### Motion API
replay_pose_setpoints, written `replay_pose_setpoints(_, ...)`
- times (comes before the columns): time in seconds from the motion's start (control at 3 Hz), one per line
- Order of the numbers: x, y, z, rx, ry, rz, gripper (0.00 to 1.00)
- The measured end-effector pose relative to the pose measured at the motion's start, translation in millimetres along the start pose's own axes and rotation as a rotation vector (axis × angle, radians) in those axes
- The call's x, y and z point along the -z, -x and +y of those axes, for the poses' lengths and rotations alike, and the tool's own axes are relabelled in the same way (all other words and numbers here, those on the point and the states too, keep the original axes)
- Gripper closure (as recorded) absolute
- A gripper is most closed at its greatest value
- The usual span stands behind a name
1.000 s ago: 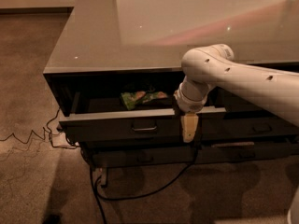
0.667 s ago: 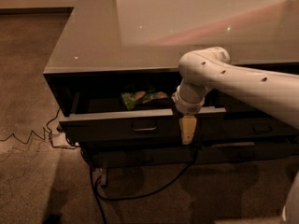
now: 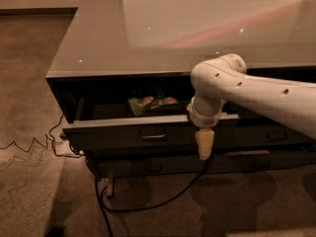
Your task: Open top drawer
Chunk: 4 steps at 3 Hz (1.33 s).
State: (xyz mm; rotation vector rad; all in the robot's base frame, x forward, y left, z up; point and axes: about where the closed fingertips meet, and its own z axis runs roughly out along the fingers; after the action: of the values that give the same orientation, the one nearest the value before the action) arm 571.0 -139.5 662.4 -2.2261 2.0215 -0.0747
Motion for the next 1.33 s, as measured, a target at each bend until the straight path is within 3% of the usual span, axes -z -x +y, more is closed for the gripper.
replay_pose_setpoints(0.33, -0.3, -11.6, 19.1, -0.007, 0.014, 0.037, 0.18)
replay_pose_setpoints(0.67, -0.4, -24.4, 45.7, -0.001, 0.045, 0.107, 0.49)
replay_pose_setpoints(1.33, 14.4, -21.7, 44.0, -0.001, 0.045, 0.107, 0.95)
